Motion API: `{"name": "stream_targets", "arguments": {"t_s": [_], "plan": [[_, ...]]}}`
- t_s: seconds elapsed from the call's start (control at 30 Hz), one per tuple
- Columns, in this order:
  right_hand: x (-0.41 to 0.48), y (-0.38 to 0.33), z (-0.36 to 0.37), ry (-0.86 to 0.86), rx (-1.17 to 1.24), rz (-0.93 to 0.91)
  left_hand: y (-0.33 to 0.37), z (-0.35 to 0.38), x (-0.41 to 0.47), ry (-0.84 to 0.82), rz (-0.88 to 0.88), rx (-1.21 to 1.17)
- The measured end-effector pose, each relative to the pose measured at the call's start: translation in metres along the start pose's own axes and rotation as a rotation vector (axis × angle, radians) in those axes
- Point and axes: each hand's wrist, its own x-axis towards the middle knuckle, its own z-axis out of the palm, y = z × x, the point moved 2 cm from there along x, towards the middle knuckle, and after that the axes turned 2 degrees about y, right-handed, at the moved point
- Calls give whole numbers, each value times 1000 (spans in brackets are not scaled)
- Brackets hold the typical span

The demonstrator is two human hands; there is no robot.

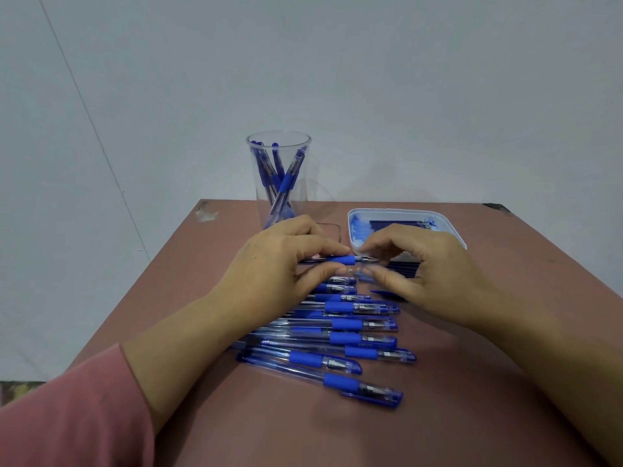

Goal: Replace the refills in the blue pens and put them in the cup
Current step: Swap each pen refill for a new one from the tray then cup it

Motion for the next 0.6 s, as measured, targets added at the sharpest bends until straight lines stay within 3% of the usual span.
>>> {"name": "stream_targets", "arguments": {"t_s": [0.37,0.6], "plan": [[0,4,5,-12,-37,6,0,2,0,-11,11,32],[-1,4,5,-4,15,27,2,-2,0,11,115,196]]}}
